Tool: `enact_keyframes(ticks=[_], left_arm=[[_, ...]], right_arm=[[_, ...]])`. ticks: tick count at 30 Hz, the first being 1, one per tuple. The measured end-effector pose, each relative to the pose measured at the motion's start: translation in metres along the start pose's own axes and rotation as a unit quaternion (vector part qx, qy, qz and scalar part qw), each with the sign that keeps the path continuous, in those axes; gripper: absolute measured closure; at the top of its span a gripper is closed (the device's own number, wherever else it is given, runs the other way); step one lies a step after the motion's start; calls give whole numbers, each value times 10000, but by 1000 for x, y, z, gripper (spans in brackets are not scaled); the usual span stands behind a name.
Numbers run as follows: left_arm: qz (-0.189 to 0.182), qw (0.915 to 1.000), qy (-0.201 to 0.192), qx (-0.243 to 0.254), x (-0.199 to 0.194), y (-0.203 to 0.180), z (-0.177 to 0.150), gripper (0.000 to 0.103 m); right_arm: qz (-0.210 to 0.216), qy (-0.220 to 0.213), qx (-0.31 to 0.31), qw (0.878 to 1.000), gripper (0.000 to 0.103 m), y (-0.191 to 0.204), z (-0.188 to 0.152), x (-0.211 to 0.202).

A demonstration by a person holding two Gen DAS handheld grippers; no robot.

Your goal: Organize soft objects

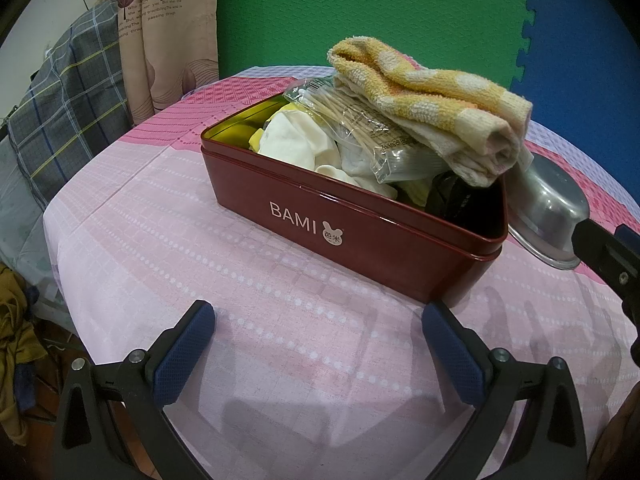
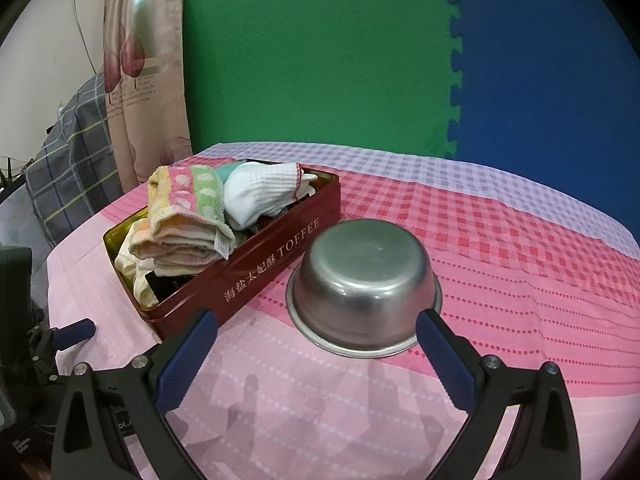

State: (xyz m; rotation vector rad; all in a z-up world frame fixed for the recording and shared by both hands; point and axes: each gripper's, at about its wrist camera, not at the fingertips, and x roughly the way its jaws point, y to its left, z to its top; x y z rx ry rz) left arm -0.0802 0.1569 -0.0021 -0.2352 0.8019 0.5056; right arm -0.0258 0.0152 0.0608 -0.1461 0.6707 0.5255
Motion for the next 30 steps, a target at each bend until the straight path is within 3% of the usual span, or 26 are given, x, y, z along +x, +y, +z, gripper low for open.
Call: enact_keyframes(ticks=[30], left_arm=[[3, 10000, -1, -3, 0, 0, 0, 0]], right_arm=[[32, 193, 73, 9998, 1, -5, 1, 7]])
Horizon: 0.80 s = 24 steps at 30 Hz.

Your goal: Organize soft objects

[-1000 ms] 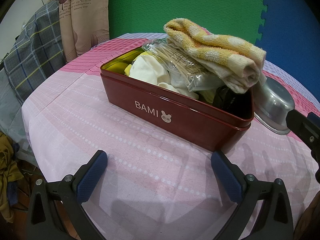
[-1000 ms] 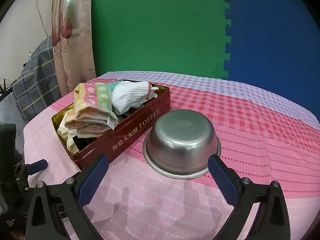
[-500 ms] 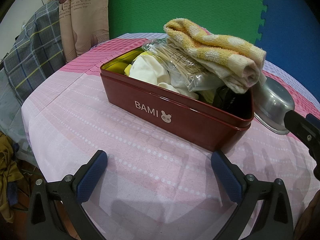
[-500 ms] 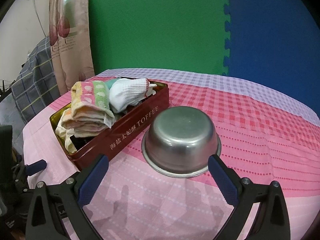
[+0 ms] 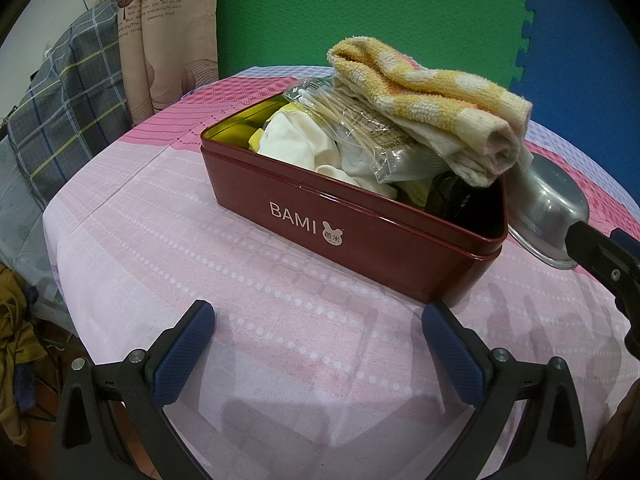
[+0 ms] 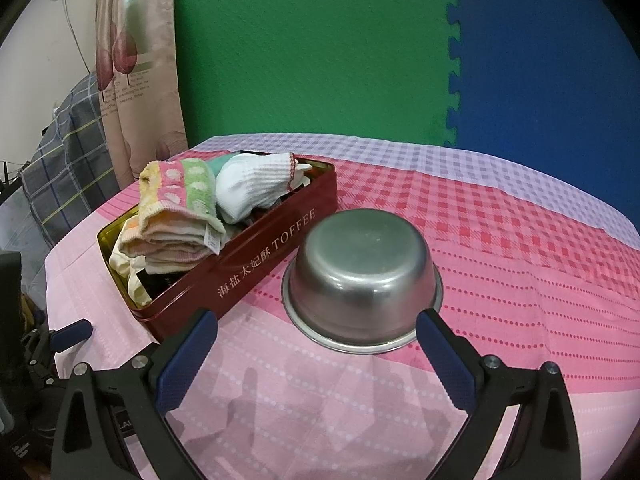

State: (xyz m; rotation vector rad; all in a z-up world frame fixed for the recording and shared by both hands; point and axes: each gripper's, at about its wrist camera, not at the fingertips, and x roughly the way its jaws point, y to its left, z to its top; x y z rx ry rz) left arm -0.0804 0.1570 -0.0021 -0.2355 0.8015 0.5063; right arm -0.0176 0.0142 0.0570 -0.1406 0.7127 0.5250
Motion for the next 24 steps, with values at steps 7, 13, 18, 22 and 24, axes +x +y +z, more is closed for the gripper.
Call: enact_keyframes(ticks=[7, 13, 18, 22, 24], left_arm=[[-1, 10000, -1, 0, 0, 0, 0, 0], [-1, 10000, -2, 1, 0, 0, 0, 0], [-2, 10000, -2, 1, 0, 0, 0, 0], [-1, 10000, -5, 0, 0, 0, 0, 0], [-1, 10000, -5, 0, 0, 0, 0, 0]], right_arm=[[4, 6, 1, 10000, 1, 0, 0, 0], [7, 30, -1, 10000, 1, 0, -1, 2], [9, 46, 0, 10000, 1, 0, -1, 2], [5, 69, -1, 10000, 1, 0, -2, 3], [10, 78, 0, 10000, 1, 0, -2, 3]])
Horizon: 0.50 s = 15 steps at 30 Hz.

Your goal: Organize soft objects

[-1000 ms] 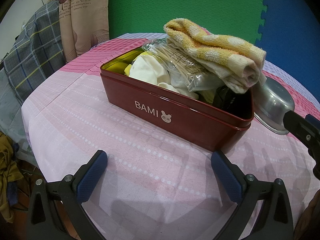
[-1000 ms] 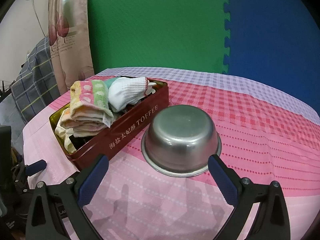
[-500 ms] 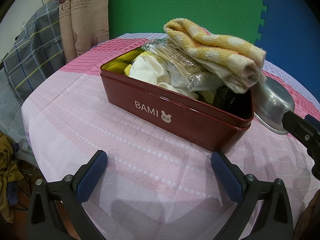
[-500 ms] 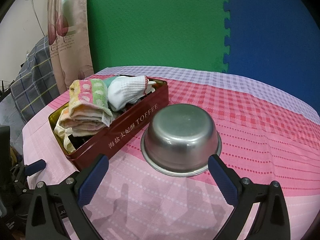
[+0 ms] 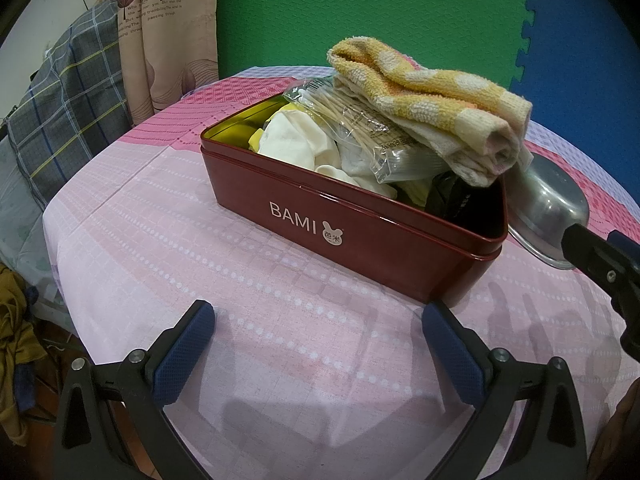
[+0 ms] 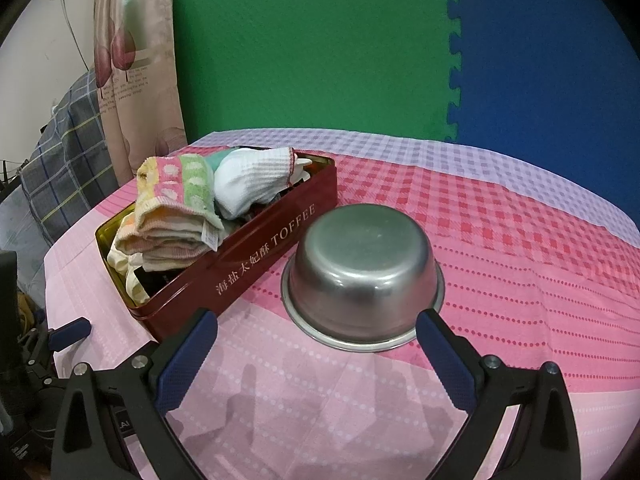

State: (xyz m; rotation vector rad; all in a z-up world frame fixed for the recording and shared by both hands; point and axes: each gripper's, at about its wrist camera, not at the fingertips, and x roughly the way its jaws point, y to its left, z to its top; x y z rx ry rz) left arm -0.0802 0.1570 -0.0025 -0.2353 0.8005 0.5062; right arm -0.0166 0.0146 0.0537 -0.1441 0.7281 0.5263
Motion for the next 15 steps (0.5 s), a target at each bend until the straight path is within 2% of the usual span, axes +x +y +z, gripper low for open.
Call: enact_keyframes(ticks=[15], left_arm=[[-3, 10000, -7, -2, 0, 0, 0, 0]], right_arm=[[8, 31, -3, 10000, 1, 0, 0, 1]])
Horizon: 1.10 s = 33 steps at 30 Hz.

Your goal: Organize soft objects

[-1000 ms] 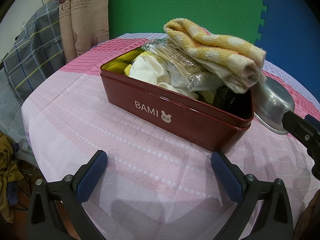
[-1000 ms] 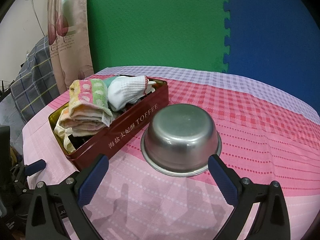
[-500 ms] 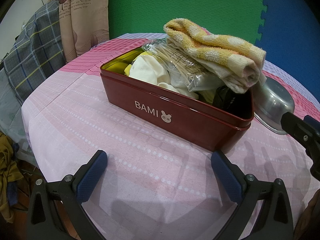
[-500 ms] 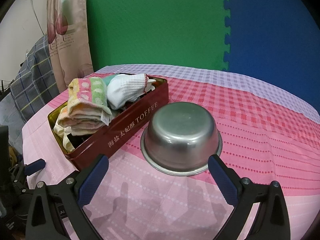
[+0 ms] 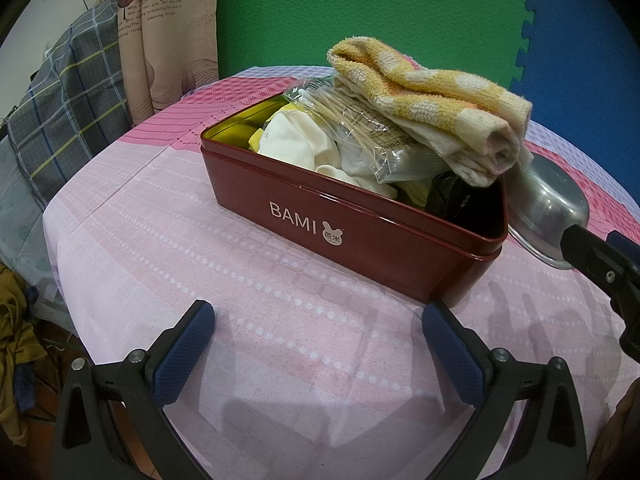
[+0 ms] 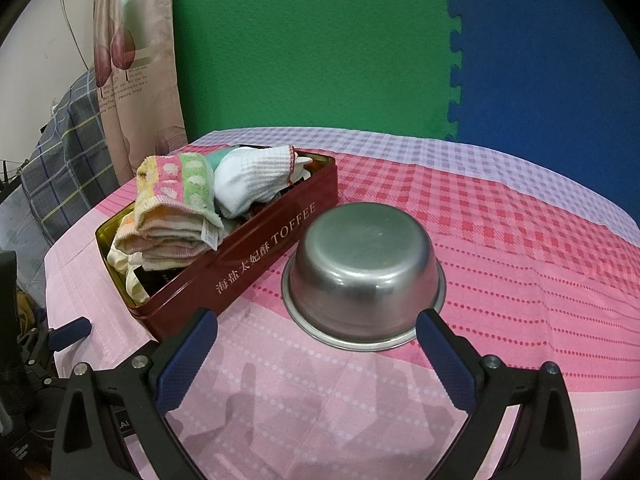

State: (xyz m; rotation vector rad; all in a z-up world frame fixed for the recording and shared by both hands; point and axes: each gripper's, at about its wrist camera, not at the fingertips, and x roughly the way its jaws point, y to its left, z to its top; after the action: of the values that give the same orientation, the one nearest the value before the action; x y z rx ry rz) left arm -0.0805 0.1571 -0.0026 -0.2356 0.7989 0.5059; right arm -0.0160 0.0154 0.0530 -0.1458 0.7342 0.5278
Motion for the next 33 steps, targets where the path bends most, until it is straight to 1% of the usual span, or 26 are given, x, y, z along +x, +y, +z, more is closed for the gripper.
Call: enact_keyframes(ticks=[33], left_arm=[[-5, 10000, -14, -8, 0, 0, 0, 0]], right_arm=[[6, 66, -20, 10000, 1, -1, 1, 1]])
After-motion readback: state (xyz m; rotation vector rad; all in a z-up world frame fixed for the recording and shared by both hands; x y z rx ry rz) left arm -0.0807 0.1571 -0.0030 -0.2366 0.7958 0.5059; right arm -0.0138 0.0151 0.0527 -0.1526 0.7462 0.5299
